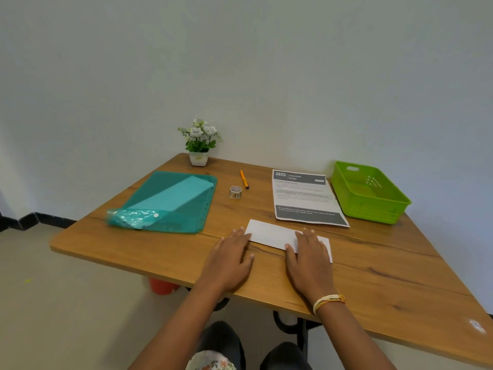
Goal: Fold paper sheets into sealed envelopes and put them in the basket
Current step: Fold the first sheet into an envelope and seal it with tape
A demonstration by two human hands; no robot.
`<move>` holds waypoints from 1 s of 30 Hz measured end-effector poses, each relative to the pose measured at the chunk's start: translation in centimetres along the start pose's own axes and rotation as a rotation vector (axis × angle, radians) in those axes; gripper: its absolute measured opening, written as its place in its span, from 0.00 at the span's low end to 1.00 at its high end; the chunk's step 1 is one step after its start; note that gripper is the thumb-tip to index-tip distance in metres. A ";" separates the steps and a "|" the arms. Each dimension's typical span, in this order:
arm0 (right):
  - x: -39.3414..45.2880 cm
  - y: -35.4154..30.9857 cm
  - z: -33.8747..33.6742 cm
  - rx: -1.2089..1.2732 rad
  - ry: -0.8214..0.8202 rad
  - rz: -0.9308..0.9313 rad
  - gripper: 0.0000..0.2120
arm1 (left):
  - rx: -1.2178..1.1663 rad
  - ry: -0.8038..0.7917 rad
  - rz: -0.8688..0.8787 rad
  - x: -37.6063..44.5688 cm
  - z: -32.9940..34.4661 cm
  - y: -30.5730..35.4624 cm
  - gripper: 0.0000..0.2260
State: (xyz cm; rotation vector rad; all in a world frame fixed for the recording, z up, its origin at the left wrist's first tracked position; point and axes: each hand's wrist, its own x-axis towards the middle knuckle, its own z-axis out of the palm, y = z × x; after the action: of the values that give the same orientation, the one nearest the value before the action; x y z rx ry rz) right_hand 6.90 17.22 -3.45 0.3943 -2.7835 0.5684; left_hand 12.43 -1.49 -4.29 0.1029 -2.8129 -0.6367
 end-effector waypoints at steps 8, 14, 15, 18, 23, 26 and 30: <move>-0.5 -10.5 3.0 0.204 -0.096 -0.330 0.18 | 0.047 0.208 -0.132 -2.7 -4.6 -8.0 0.17; 2.0 -18.2 5.6 0.402 -0.148 -0.397 0.14 | 0.042 0.226 -0.093 -3.5 -5.4 -9.6 0.16; 2.8 -19.5 5.9 0.457 -0.171 -0.374 0.14 | 0.045 0.220 -0.094 -3.5 -5.4 -9.5 0.16; 5.8 -23.1 6.5 0.532 -0.261 -0.312 0.15 | 0.064 0.209 -0.104 -3.4 -5.4 -9.5 0.14; 9.4 -26.9 7.9 0.428 -0.593 -0.211 0.15 | 0.047 0.266 -0.101 -3.4 -5.4 -9.8 0.13; 10.0 -27.0 8.7 0.320 -0.600 -0.203 0.16 | -0.043 0.367 -0.114 -3.7 -5.4 -9.9 0.11; 10.5 -25.1 8.3 0.238 -0.591 -0.177 0.21 | -0.124 0.417 -0.093 -3.9 -5.3 -10.1 0.14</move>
State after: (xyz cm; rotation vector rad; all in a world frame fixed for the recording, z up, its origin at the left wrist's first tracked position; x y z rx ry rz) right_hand 3.38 -10.64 1.07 0.9931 -3.1805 0.8580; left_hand 17.74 -12.31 -4.96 0.3068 -2.3736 -0.7149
